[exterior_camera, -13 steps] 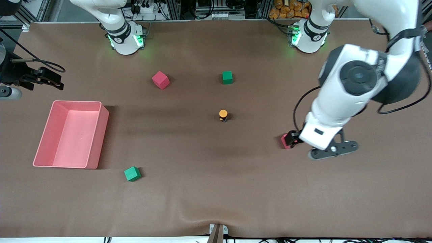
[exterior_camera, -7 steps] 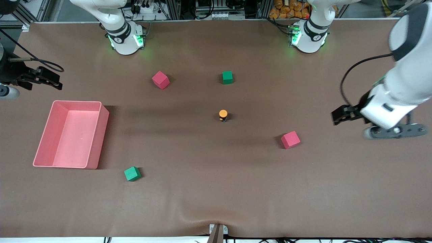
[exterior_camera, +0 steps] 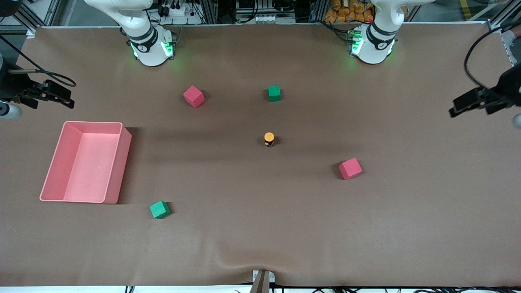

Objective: Place and upright button with both arms

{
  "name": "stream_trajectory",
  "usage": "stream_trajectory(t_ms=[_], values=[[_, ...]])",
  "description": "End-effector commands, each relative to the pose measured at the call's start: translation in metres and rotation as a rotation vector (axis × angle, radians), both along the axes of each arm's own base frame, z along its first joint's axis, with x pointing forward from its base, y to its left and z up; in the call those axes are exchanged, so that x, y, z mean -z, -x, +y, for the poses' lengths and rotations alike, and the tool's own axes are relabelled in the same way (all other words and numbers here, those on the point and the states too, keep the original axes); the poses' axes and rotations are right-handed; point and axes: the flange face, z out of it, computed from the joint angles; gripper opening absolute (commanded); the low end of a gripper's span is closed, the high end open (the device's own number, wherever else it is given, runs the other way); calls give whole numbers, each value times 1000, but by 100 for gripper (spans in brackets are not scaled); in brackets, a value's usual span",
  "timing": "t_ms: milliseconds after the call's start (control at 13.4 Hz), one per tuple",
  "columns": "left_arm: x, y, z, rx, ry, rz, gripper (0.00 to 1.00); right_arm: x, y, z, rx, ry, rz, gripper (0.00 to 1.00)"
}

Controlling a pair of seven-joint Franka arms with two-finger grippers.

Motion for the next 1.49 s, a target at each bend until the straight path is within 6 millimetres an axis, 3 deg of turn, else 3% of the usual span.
stream_trajectory(t_ms=[0,373,1418], values=[[15,35,12,-1,14,35,100,-5,0,-3,8,9,-12,100],[8,31,31,99,-73,1,100,-7,1,-4,8,11,-9,100],[11,28,18,90,-58,6,100,-8,-1,-4,11,14,-23,100]])
